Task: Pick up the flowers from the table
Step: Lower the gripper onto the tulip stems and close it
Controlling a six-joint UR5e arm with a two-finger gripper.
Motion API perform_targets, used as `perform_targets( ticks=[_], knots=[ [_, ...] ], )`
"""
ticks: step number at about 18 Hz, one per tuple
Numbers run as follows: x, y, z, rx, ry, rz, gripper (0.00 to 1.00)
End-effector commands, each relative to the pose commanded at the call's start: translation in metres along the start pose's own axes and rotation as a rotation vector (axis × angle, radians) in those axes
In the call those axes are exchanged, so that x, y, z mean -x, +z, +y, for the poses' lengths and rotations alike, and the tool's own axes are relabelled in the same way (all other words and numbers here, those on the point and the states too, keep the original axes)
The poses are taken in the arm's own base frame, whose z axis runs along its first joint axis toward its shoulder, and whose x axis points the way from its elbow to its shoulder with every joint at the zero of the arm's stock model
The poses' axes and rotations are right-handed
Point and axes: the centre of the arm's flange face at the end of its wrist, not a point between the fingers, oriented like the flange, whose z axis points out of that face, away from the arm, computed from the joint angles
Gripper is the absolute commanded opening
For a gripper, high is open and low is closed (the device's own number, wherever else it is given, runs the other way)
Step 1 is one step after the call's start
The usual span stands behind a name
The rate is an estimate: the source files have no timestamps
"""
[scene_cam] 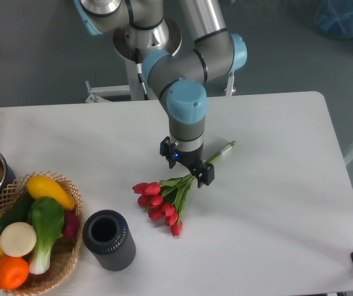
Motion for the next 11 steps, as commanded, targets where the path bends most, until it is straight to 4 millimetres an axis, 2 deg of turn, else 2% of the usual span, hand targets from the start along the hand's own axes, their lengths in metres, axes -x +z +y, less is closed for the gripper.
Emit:
perform_targets(
  ticks=[7, 8, 11],
  knots=[
    [-0.003, 0.022, -0.010, 0.003, 0.014, 0.008, 0.98],
    [-0.003, 0.022, -0.010, 0.001, 0.014, 0.008, 0.87],
    [-0.007, 0.023, -0.009, 0.007, 0.012, 0.012, 0.09]
  ],
)
